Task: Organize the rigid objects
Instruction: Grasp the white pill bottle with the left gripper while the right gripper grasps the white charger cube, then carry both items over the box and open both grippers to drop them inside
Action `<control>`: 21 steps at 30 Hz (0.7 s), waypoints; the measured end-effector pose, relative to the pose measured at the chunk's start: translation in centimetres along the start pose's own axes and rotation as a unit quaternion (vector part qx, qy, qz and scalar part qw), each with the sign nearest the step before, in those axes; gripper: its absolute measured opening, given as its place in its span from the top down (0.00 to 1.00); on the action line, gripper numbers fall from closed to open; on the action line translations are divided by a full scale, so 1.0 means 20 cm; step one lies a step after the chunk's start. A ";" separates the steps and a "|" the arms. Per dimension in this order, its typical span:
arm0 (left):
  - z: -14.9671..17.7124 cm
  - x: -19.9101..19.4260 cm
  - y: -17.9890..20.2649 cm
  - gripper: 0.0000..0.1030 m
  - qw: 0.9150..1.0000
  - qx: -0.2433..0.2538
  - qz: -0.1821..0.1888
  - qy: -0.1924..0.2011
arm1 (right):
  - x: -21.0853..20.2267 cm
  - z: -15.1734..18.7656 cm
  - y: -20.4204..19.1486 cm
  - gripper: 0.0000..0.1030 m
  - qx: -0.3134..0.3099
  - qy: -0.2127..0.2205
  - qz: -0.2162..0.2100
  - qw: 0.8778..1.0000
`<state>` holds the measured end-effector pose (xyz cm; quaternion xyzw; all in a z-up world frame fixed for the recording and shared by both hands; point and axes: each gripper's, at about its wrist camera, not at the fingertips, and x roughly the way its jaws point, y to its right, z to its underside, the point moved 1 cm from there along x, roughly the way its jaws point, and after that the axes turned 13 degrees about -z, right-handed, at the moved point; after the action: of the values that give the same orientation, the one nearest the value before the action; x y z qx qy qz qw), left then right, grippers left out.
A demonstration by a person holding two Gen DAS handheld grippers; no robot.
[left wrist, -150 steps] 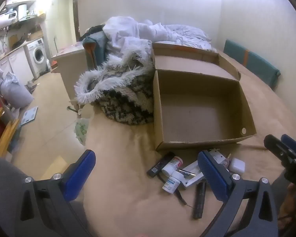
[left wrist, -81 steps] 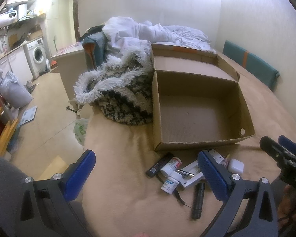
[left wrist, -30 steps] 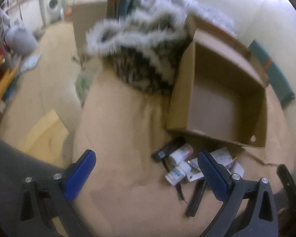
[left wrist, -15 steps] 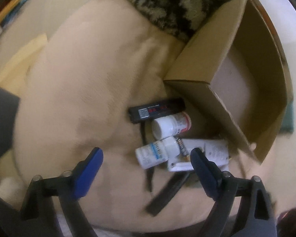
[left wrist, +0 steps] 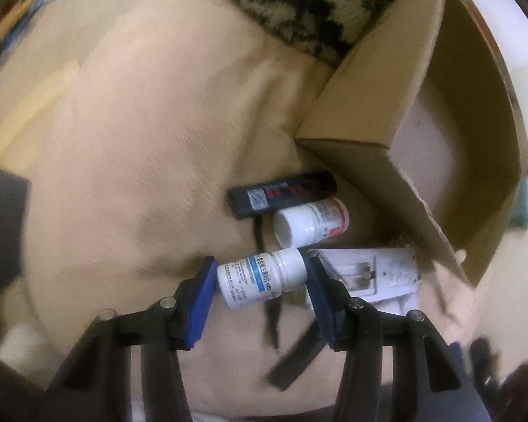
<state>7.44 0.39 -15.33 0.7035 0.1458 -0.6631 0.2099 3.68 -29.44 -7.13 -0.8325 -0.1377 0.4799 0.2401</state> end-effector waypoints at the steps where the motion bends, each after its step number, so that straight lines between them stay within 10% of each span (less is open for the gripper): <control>1: -0.01 -0.03 0.00 0.54 1.000 0.012 -0.007 0.007 | 0.01 -0.01 0.03 0.00 0.013 -0.007 -0.005 1.000; 8: -0.05 -0.22 -0.05 0.54 0.992 0.100 -0.053 0.059 | 0.15 -0.03 0.17 0.00 0.086 -0.079 -0.047 0.992; 14: -0.01 -0.32 -0.08 0.54 0.977 0.164 -0.086 0.106 | 0.35 0.11 -0.13 0.00 -0.077 -0.169 -0.003 0.983; 21: 0.04 -0.22 -0.08 0.54 0.979 0.162 -0.081 0.097 | 0.57 0.15 -0.16 0.12 -0.095 -0.217 0.041 0.971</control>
<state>5.59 1.67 -11.10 0.7750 0.1132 -0.6213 0.0235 6.81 -20.70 -15.06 -0.7325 -0.1972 0.6431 0.1049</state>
